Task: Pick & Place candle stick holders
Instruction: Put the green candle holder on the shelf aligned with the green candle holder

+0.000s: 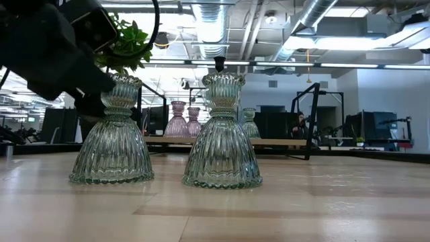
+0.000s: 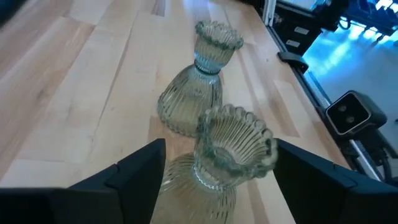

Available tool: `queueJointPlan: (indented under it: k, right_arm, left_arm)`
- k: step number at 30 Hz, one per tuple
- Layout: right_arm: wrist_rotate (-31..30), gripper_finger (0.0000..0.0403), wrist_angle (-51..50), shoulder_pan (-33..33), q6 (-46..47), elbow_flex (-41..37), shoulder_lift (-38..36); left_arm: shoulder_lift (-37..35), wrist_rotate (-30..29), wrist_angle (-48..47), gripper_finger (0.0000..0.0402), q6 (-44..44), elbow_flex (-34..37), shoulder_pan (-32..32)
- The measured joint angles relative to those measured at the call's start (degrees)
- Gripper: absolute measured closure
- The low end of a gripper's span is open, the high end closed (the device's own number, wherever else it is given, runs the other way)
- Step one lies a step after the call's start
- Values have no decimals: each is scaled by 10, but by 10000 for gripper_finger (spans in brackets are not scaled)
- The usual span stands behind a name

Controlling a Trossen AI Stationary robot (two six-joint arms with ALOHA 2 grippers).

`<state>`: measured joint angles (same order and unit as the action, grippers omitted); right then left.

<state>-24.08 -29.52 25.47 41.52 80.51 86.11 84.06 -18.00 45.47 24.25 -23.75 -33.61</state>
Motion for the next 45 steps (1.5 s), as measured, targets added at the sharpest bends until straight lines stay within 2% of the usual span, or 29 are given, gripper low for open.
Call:
queueJointPlan:
  k: [8, 17, 20, 27, 29, 33, 39, 45]
  right_arm:
    - [0, 403, 0, 2, 1, 0, 0]
    - [0, 403, 0, 8, 1, 0, 0]
    - [0, 403, 0, 11, 1, 0, 0]
    - [0, 403, 0, 11, 0, 0, 0]
    - [0, 403, 0, 11, 0, 0, 0]
    - [0, 403, 0, 12, -1, 0, 0]
    - [-31, 403, 0, 23, -11, 0, 0]
    - [-52, 403, 0, 35, -12, 0, -7]
  left_arm:
    - [62, 0, 2, 117, 1, -28, 0]
    - [71, -13, 11, 126, 0, -46, 0]
    - [71, -16, 9, 155, 0, -46, 0]
    - [71, -20, 15, 258, 0, -47, 0]
    - [70, -20, 16, 277, 0, -47, 0]
    - [70, -20, 15, 277, 1, -47, 0]
    - [60, -79, 6, 276, 2, -45, 8]
    - [-11, -84, 6, 276, -20, -45, 47]
